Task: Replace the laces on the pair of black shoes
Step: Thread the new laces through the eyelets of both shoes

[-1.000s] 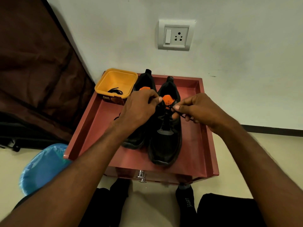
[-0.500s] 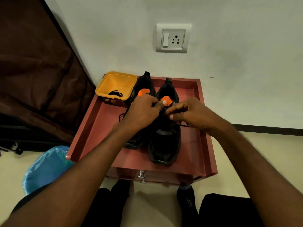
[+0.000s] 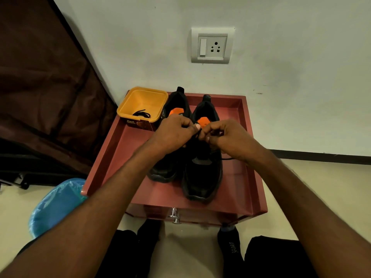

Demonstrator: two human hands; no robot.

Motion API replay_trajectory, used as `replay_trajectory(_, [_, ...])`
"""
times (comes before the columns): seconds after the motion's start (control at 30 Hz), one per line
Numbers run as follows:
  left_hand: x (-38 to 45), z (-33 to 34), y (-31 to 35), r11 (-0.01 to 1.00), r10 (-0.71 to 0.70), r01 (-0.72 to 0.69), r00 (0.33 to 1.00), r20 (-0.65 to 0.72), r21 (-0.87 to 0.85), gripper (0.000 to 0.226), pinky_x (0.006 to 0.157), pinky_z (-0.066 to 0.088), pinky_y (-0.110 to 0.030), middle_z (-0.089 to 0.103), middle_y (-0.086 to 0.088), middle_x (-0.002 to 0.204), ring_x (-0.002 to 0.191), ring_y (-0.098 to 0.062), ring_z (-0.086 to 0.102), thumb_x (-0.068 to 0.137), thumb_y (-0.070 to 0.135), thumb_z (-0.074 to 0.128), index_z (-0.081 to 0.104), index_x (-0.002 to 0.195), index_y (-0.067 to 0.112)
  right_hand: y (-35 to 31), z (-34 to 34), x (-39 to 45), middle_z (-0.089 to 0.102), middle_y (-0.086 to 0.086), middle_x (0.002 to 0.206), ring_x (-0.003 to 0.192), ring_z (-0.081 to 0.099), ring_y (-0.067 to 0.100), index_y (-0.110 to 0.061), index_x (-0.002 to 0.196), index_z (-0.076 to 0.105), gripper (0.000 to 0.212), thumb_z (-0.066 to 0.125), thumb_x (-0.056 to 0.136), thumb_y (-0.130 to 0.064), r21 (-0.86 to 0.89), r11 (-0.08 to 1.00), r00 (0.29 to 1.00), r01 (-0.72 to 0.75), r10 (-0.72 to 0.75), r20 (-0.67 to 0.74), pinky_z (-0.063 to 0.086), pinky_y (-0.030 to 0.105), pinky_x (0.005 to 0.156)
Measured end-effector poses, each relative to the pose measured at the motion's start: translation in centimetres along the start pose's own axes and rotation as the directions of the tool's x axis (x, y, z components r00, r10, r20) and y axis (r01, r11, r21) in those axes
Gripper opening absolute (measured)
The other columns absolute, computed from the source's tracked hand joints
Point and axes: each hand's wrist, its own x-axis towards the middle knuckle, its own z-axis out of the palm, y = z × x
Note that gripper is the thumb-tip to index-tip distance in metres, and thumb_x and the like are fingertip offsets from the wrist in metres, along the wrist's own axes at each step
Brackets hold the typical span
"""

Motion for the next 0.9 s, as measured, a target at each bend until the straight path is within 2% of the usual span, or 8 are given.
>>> replay_trajectory(0.1, [0.1, -0.1, 0.0, 1.000, -0.019, 0.019, 1.000, 0.018, -0.006, 0.034, 0.047, 0.046, -0.016, 0.069, -0.003, 0.068, 0.055, -0.009, 0.064, 0.102, 0.032, 0.063, 0.074, 0.083, 0.006, 0.4, -0.2, 0.2, 0.073, 0.009, 0.090, 0.083, 0.073, 0.031, -0.017, 0.087, 0.071, 0.023, 0.060, 0.093, 0.002, -0.020, 0.995, 0.993, -0.100, 0.098, -0.069, 0.048, 0.016, 0.051])
replay_trajectory(0.2, [0.3, -0.1, -0.5, 0.999, 0.027, -0.026, 1.000, -0.015, 0.042, 0.026, 0.060, 0.055, -0.027, 0.075, -0.002, 0.074, 0.068, -0.015, 0.073, 0.102, 0.028, 0.064, 0.072, 0.083, 0.011, 1.1, -0.5, 0.3, 0.072, 0.006, 0.092, 0.084, 0.074, 0.023, -0.023, 0.091, 0.062, 0.022, 0.061, 0.090, -0.002, -0.047, 0.975, 0.965, -0.217, 0.207, -0.162, 0.049, 0.027, 0.059])
replay_trajectory(0.33, [0.3, 0.1, -1.2, 0.924, 0.232, -0.164, 0.958, -0.166, 0.344, 0.009, 0.068, 0.046, -0.020, 0.072, 0.003, 0.097, 0.086, -0.011, 0.066, 0.098, 0.019, 0.067, 0.073, 0.104, 0.016, 1.2, -0.5, 0.3, 0.071, 0.002, 0.096, 0.085, 0.072, 0.017, -0.031, 0.099, 0.057, 0.010, 0.063, 0.099, -0.024, -0.031, 0.972, 0.945, -0.235, 0.221, -0.240, 0.056, 0.035, 0.068])
replay_trajectory(0.43, [0.7, 0.4, -1.3, 0.883, 0.326, -0.261, 0.939, -0.109, 0.390, 0.040, 0.084, 0.046, -0.025, 0.061, 0.001, 0.126, 0.106, -0.014, 0.059, 0.097, 0.006, 0.064, 0.064, 0.134, 0.022, 0.6, -0.2, 0.2, 0.069, -0.001, 0.100, 0.088, 0.071, 0.016, -0.029, 0.115, 0.054, 0.018, 0.061, 0.101, -0.038, -0.014, 0.975, 0.955, -0.221, 0.214, -0.204, 0.060, 0.039, 0.076])
replay_trajectory(0.53, [1.3, 1.3, -1.7, 0.867, 0.307, -0.282, 0.952, 0.005, 0.412, 0.055, 0.082, 0.044, -0.026, 0.052, 0.005, 0.138, 0.116, -0.017, 0.057, 0.096, 0.006, 0.065, 0.054, 0.144, 0.030, 0.2, 0.1, 0.0, 0.065, -0.004, 0.096, 0.087, 0.070, 0.016, -0.028, 0.131, 0.050, 0.034, 0.062, 0.101, -0.037, -0.081, 0.979, 0.973, -0.185, 0.171, -0.154, 0.061, 0.041, 0.076])
replay_trajectory(0.67, [1.6, 2.2, -1.8, 0.856, 0.294, -0.280, 0.955, 0.036, 0.435, 0.043, 0.076, 0.039, -0.021, 0.050, 0.003, 0.140, 0.119, -0.018, 0.055, 0.101, 0.004, 0.058, 0.061, 0.139, 0.024, 0.2, 0.1, -0.1, 0.065, -0.002, 0.094, 0.087, 0.070, 0.021, -0.026, 0.138, 0.049, 0.037, 0.059, 0.103, -0.023, -0.099, 0.979, 0.976, -0.177, 0.161, -0.148, 0.061, 0.045, 0.079])
replay_trajectory(0.77, [1.8, 2.7, -1.8, 0.839, 0.337, -0.334, 0.939, 0.071, 0.430, 0.037, 0.094, 0.047, -0.032, 0.051, 0.000, 0.148, 0.130, -0.023, 0.053, 0.101, 0.005, 0.059, 0.065, 0.136, 0.016, 0.0, 0.1, -0.2, 0.066, 0.001, 0.096, 0.088, 0.070, 0.024, -0.025, 0.140, 0.048, 0.042, 0.058, 0.101, -0.014, -0.087, 0.979, 0.976, -0.185, 0.173, -0.132, 0.062, 0.048, 0.079])
replay_trajectory(0.9, [3.2, 3.2, -1.5, 0.847, 0.294, -0.310, 0.950, 0.106, 0.431, 0.026, 0.087, 0.049, -0.040, 0.057, -0.001, 0.124, 0.110, -0.026, 0.057, 0.098, 0.005, 0.064, 0.068, 0.122, 0.013, 0.3, -0.3, -0.1, 0.069, 0.003, 0.095, 0.091, 0.072, 0.028, -0.029, 0.138, 0.050, 0.045, 0.060, 0.098, -0.010, -0.082, 0.978, 0.975, -0.191, 0.179, -0.132, 0.060, 0.055, 0.081])
